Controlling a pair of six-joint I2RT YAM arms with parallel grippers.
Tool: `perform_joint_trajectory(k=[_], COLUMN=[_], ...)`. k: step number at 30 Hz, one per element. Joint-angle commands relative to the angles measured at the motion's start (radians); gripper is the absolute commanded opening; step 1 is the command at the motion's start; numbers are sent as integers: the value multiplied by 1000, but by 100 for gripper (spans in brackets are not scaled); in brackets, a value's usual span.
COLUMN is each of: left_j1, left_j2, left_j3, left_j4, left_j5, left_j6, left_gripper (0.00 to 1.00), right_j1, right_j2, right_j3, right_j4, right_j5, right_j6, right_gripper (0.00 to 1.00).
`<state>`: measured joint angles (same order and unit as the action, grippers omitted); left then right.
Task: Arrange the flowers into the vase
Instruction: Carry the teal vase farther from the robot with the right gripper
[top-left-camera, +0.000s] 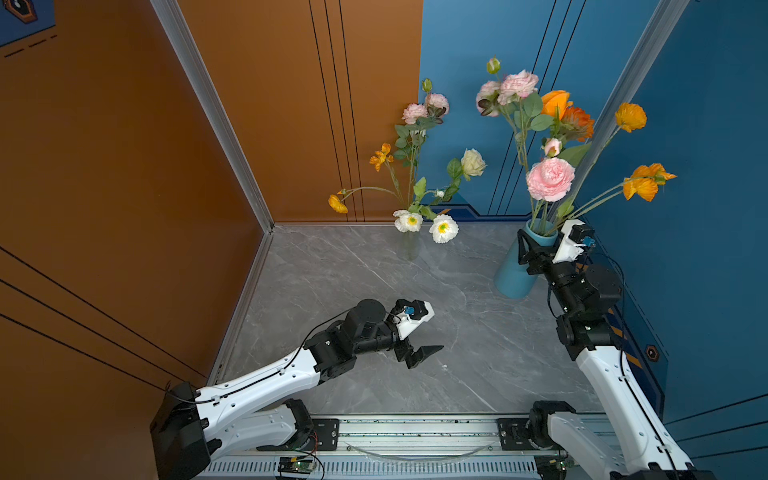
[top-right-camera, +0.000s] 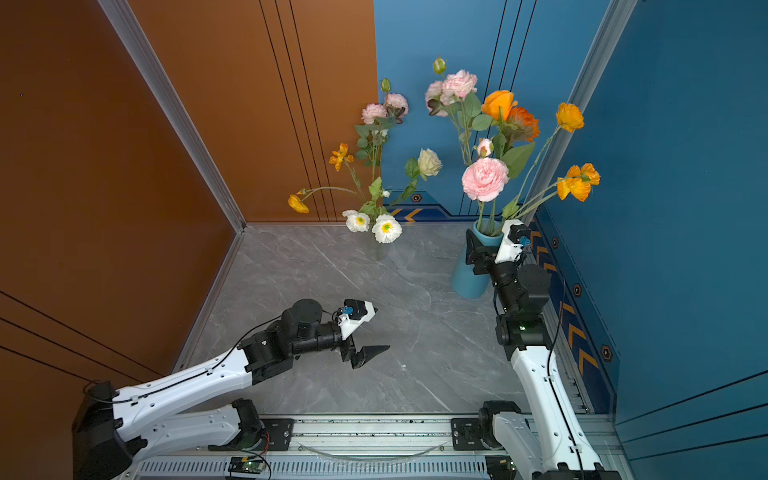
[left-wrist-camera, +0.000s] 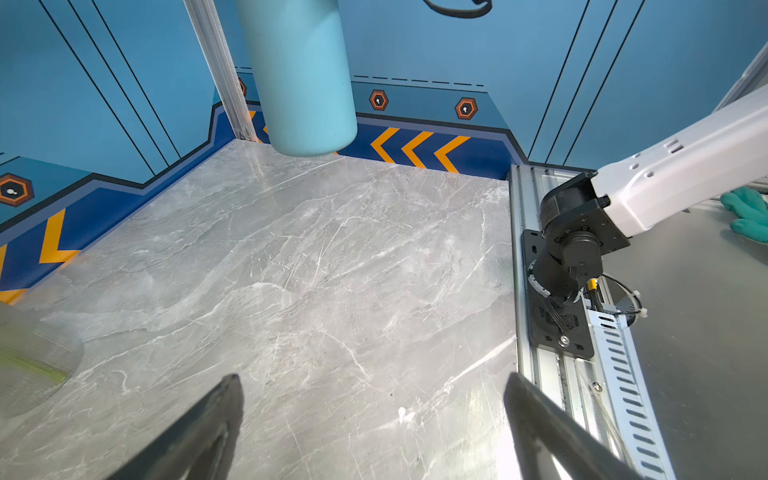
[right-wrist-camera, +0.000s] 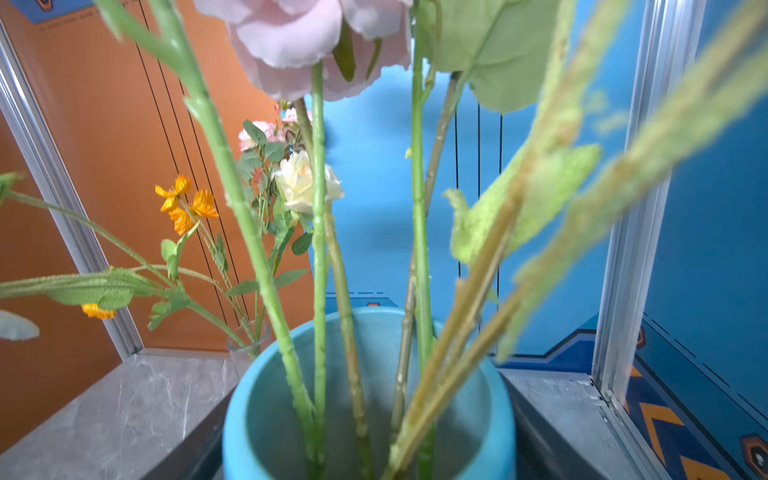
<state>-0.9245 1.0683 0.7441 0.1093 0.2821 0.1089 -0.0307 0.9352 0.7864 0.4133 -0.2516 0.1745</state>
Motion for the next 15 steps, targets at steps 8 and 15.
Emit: perform_joint_trajectory(k=[8,15], left_j1=[67,106], left_j2=[3,115], left_j3=[42,129], left_j4=[-3,10], left_j5=[67,266], left_j6=[-8,-22], left_gripper=[98,98], right_j1=[-143,-108], right_j2=[277,541], right_j3=[42,135], right_j4=[723,859], right_j5=[-214,-293], right_j6=[107,30], right_gripper=[32,31])
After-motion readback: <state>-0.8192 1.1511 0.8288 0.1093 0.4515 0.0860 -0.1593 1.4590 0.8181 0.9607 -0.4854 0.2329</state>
